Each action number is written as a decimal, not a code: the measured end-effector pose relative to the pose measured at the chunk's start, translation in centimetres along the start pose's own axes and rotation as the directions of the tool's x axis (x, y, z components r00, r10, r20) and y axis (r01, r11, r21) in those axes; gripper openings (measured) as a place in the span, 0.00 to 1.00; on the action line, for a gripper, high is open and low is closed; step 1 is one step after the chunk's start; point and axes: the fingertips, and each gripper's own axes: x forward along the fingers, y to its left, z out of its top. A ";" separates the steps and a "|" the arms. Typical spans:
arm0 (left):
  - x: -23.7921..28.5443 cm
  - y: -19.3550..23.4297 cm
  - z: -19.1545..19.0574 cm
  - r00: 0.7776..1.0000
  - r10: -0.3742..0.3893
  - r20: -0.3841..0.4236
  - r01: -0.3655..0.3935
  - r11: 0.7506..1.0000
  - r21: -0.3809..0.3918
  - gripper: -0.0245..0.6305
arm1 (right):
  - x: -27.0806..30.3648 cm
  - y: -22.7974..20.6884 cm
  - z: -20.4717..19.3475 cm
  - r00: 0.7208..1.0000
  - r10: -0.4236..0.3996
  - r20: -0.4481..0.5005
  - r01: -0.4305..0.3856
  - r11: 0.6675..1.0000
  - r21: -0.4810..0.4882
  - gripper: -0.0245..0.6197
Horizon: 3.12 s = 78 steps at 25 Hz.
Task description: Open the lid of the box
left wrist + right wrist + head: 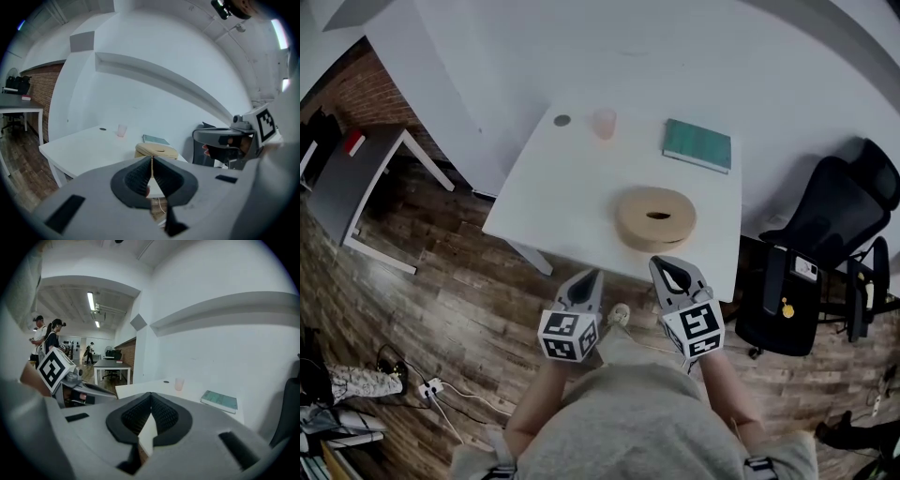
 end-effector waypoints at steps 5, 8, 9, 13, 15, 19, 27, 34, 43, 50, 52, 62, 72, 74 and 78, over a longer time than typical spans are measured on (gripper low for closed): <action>2.4 0.8 0.6 0.998 -0.057 -0.020 0.058 0.998 0.009 0.06 | 3.0 -0.7 -0.3 0.999 0.028 -0.047 -0.029 0.999 -0.024 0.04; 3.5 1.2 0.7 0.996 -0.084 -0.032 0.085 0.996 0.013 0.12 | 4.2 -0.9 -0.4 0.997 0.040 -0.065 -0.042 0.999 -0.030 0.07; 3.9 1.4 0.7 0.995 -0.090 -0.038 0.091 0.996 0.014 0.13 | 4.5 -1.0 -0.5 0.996 0.043 -0.074 -0.046 0.998 -0.032 0.08; 5.4 1.8 0.4 0.991 -0.117 -0.070 0.119 0.993 0.022 0.20 | 5.8 -1.5 -1.1 0.992 0.046 -0.119 -0.056 0.995 -0.082 0.12; 6.3 2.2 0.0 0.987 -0.131 -0.094 0.134 0.991 0.028 0.23 | 6.6 -1.8 -1.6 0.988 0.046 -0.145 -0.062 0.992 -0.107 0.15; 7.8 2.8 -1.0 0.977 -0.157 -0.147 0.164 0.986 0.037 0.30 | 7.7 -2.3 -3.1 0.974 0.047 -0.223 -0.080 0.987 -0.142 0.23; 11.4 2.4 -3.1 0.943 -0.234 -0.237 0.255 0.965 0.064 0.45 | 10.0 -2.9 -5.3 0.941 0.067 -0.333 -0.142 0.968 -0.205 0.32; 14.3 2.3 -5.4 0.909 -0.266 -0.322 0.309 0.947 0.090 0.52 | 11.8 -3.2 -7.1 0.903 0.100 -0.417 -0.214 0.947 -0.238 0.34; 17.3 3.1 -7.5 0.881 -0.263 -0.394 0.339 0.931 0.136 0.57 | 13.5 -2.6 -8.5 0.853 0.162 -0.495 -0.323 0.910 -0.258 0.34; 18.5 2.8 -7.7 0.852 -0.310 -0.422 0.391 0.913 0.118 0.59 | 14.2 -2.9 -9.1 0.833 0.171 -0.526 -0.349 0.900 -0.260 0.32; 18.7 2.7 -7.8 0.841 -0.329 -0.429 0.412 0.904 0.113 0.59 | 14.3 -3.0 -9.2 0.834 0.167 -0.527 -0.345 0.902 -0.260 0.30; 19.1 1.9 -7.8 0.821 -0.355 -0.448 0.452 0.883 0.128 0.59 | 14.3 -3.0 -9.4 0.828 0.176 -0.532 -0.358 0.896 -0.261 0.27; 18.8 1.6 -8.0 0.833 -0.334 -0.440 0.423 0.899 0.118 0.59 | 13.5 -3.0 -9.0 0.845 0.162 -0.510 -0.358 0.880 -0.313 0.23; 18.7 1.6 -8.0 0.836 -0.328 -0.439 0.417 0.901 0.121 0.59 | 13.2 -3.1 -8.6 0.854 0.158 -0.497 -0.348 0.882 -0.317 0.21; 18.5 1.7 -7.8 0.845 -0.305 -0.438 0.394 0.910 0.126 0.59 | 12.7 -3.4 -7.8 0.870 0.142 -0.473 -0.325 0.886 -0.331 0.20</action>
